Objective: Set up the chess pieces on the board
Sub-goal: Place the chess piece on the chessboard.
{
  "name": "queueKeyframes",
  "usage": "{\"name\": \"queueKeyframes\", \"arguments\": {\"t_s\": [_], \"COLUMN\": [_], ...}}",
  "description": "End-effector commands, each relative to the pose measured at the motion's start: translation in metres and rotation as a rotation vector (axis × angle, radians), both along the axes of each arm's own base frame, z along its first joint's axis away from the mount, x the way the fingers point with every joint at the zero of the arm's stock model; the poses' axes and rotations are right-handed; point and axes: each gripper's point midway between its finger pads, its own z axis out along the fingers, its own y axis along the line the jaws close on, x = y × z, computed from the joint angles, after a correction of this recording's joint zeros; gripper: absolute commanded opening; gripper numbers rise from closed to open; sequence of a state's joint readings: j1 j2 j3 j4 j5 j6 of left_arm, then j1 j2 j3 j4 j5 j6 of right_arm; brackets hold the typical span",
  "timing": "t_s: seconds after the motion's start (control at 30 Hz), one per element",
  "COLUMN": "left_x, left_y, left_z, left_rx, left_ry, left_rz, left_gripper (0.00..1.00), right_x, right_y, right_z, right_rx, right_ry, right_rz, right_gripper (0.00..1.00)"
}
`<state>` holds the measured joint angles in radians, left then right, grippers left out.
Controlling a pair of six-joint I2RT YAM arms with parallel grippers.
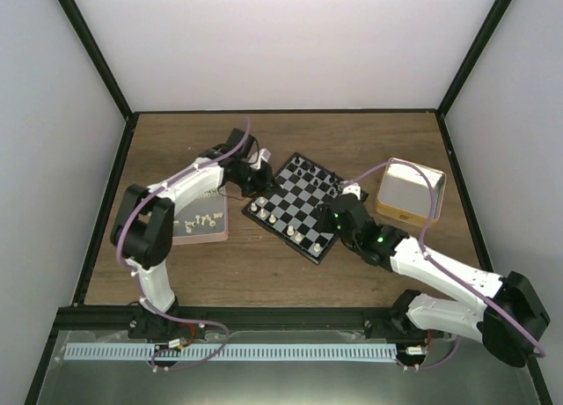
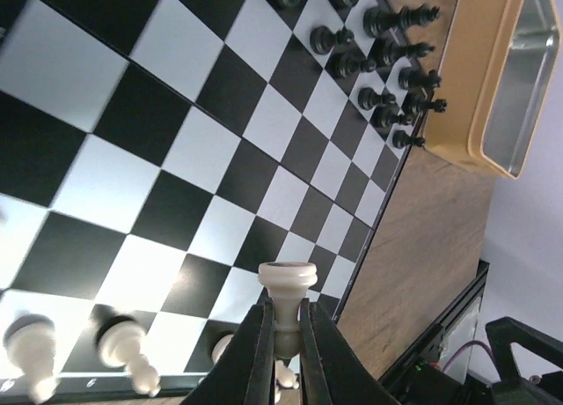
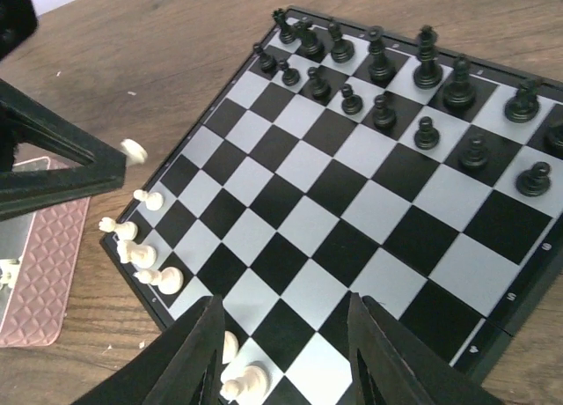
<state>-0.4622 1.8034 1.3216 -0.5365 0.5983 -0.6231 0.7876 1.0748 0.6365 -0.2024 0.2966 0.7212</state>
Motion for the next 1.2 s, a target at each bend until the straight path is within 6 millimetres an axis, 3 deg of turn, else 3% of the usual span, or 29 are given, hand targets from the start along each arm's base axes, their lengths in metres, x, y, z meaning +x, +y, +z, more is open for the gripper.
{"name": "queueKeyframes", "arguments": {"t_s": [0.0, 0.23, 0.63, 0.73, 0.97, 1.17], "left_x": [-0.012, -0.025, -0.015, -0.007, 0.003, 0.005], "left_y": [-0.024, -0.042, -0.042, -0.034, -0.030, -0.033], "left_z": [-0.009, -0.042, -0.055, -0.059, -0.054, -0.069], "left_rx": [-0.004, 0.010, 0.104, 0.174, 0.320, 0.413], "left_ry": [0.089, 0.225, 0.265, 0.221, 0.011, -0.049], "left_rz": [-0.084, -0.114, -0.119, -0.112, -0.156, -0.169], "left_gripper": [0.09, 0.10, 0.19, 0.21, 0.37, 0.39], "right_x": [0.001, -0.003, -0.005, -0.005, -0.005, -0.003], "right_y": [-0.017, -0.022, -0.019, -0.021, -0.020, -0.016], "right_z": [0.000, -0.004, -0.008, -0.010, -0.015, -0.019], "right_rx": [0.011, 0.019, 0.043, 0.036, 0.024, 0.015], "right_ry": [-0.009, -0.019, -0.031, -0.032, -0.030, -0.014], "right_rz": [-0.069, -0.066, -0.045, -0.046, -0.039, -0.029], "right_gripper": [0.40, 0.41, 0.41, 0.40, 0.40, 0.41]}}
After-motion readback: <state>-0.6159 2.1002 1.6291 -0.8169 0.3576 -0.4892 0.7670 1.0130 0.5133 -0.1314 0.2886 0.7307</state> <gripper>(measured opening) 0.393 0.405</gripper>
